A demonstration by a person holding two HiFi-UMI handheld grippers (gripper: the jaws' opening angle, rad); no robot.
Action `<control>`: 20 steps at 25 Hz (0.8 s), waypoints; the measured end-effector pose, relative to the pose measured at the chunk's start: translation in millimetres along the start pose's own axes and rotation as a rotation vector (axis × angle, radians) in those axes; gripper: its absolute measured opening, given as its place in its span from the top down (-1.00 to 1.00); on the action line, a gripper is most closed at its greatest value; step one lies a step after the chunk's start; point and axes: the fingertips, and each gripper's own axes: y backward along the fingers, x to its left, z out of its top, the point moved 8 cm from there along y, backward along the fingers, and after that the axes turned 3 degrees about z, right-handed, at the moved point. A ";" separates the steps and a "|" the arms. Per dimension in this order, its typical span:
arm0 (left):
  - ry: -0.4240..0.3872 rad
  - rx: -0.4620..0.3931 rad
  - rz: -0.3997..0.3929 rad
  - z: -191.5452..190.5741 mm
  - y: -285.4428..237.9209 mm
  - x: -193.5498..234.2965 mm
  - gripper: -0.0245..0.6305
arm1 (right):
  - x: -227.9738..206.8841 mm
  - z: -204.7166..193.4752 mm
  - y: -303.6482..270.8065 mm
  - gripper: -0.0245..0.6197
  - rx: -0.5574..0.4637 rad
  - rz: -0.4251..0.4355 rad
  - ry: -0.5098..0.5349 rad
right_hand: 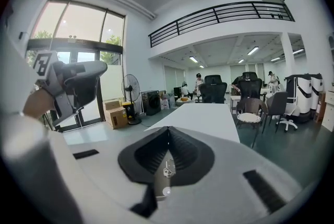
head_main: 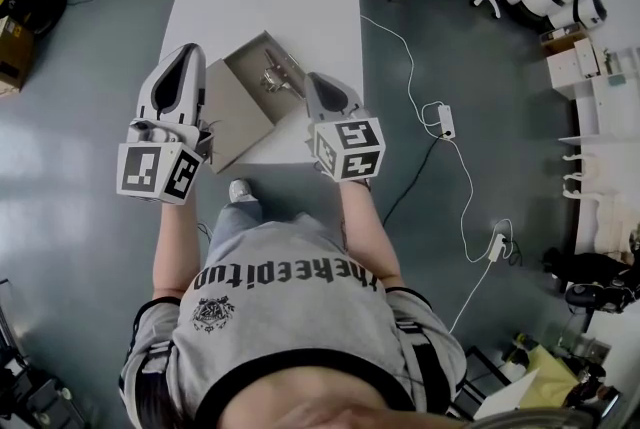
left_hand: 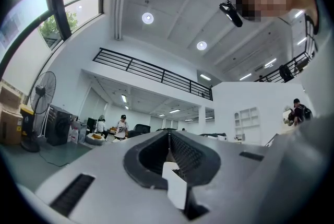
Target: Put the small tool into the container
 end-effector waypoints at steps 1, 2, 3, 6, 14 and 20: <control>-0.003 -0.003 0.006 2.9 5.3 -4.6 0.88 | 1.6 2.9 7.2 0.92 -0.012 0.007 0.003; -0.006 -0.006 0.011 6.4 11.4 -9.1 0.88 | 4.3 5.8 14.9 0.92 -0.023 0.014 0.006; -0.009 -0.009 0.017 9.9 18.0 -13.0 0.88 | 7.5 8.6 22.4 0.92 -0.034 0.019 0.010; -0.016 -0.012 0.035 19.1 35.2 -22.6 0.88 | 16.1 17.4 41.8 0.92 -0.068 0.031 0.023; -0.039 -0.018 0.063 30.8 59.3 -42.4 0.88 | 25.5 39.7 76.4 0.94 -0.163 0.061 0.038; -0.044 -0.024 0.082 38.8 76.3 -58.3 0.88 | 29.2 56.1 107.3 0.94 -0.238 0.075 0.048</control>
